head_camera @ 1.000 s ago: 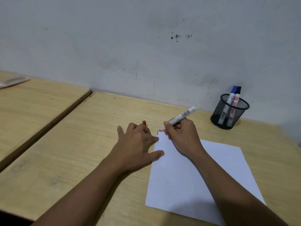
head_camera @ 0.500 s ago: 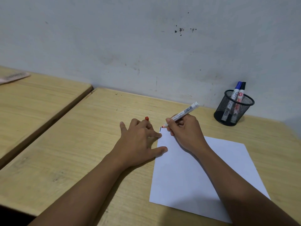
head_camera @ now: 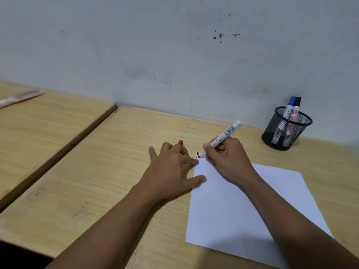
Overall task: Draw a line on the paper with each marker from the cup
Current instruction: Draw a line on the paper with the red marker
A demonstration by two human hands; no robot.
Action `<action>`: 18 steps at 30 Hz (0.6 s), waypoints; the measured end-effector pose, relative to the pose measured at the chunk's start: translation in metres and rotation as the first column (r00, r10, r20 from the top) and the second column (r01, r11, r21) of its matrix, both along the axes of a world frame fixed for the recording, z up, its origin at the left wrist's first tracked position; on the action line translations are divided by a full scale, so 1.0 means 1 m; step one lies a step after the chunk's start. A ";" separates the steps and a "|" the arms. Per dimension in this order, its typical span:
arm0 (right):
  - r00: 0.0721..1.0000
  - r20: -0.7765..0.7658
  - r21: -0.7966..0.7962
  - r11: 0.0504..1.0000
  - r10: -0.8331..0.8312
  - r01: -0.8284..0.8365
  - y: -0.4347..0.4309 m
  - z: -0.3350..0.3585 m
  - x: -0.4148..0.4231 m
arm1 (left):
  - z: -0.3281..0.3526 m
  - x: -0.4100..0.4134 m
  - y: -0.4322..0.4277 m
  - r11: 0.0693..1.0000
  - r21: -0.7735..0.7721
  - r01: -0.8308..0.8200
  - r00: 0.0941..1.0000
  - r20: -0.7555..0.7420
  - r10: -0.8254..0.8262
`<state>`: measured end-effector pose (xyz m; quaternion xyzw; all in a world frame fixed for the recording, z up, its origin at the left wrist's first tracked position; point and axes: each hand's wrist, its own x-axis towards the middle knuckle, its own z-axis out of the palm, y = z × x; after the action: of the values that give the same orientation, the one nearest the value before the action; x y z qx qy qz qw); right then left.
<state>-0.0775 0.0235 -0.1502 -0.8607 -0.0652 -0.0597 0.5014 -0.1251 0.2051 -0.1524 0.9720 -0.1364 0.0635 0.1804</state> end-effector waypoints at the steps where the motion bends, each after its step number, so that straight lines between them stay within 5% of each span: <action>1: 1.000 -0.002 0.002 1.000 0.005 -0.005 0.000 0.000 0.000 | 0.000 0.000 0.000 1.000 0.000 0.000 1.000 0.000 0.000; 7: 1.000 -0.009 0.070 0.998 -0.005 0.006 0.001 0.000 0.001 | -0.002 0.001 0.002 1.000 -0.021 0.000 1.000 0.015 0.001; 12: 0.983 -0.168 0.451 0.892 0.068 0.015 -0.008 0.015 0.005 | -0.003 -0.001 0.001 0.995 -0.094 -0.035 0.997 0.061 0.041; 18: 0.999 -0.039 0.491 0.871 0.016 0.005 -0.020 0.049 -0.003 | 0.009 0.009 -0.005 0.958 -0.238 -0.158 0.987 -0.018 0.159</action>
<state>-0.0805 0.0035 -0.1016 -0.7061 -0.0399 -0.0551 0.7049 -0.1161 0.2000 -0.1434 0.9511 -0.0495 0.0942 0.2901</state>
